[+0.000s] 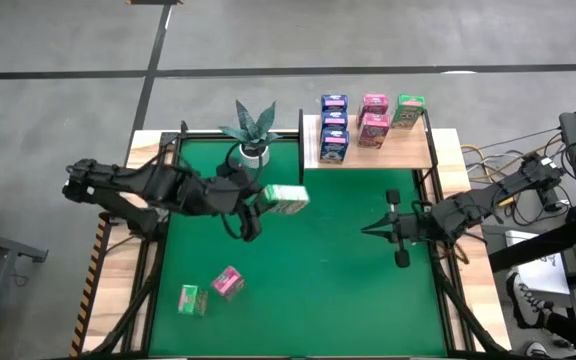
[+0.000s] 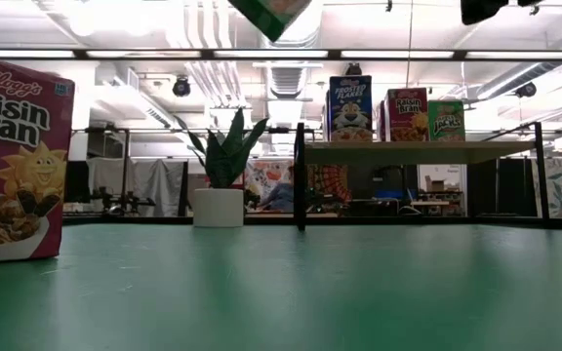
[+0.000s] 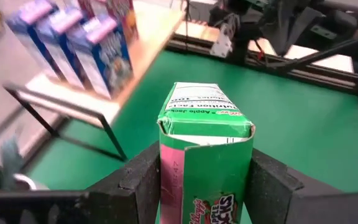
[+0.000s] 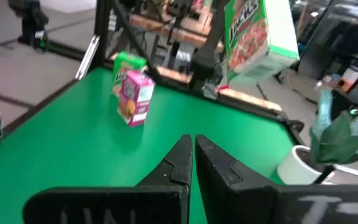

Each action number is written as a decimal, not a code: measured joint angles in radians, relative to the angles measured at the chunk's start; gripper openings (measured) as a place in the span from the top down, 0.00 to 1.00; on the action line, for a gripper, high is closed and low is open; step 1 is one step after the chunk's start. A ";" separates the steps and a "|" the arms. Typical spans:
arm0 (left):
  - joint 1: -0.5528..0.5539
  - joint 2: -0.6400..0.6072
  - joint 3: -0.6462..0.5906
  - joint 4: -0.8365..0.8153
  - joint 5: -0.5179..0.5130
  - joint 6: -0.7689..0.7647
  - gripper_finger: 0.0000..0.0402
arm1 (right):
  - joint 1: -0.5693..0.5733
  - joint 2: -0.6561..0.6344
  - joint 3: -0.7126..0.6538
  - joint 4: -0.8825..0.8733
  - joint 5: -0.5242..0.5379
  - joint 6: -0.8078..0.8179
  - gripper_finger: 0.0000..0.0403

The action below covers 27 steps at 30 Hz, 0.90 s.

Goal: Stack cereal on shelf
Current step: Put the top green cereal box on the shelf aligned with the other green cereal boxes

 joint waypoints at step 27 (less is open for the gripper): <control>0.009 0.273 0.074 0.156 0.080 0.311 0.58 | -0.014 0.270 0.317 -0.167 0.153 0.095 0.59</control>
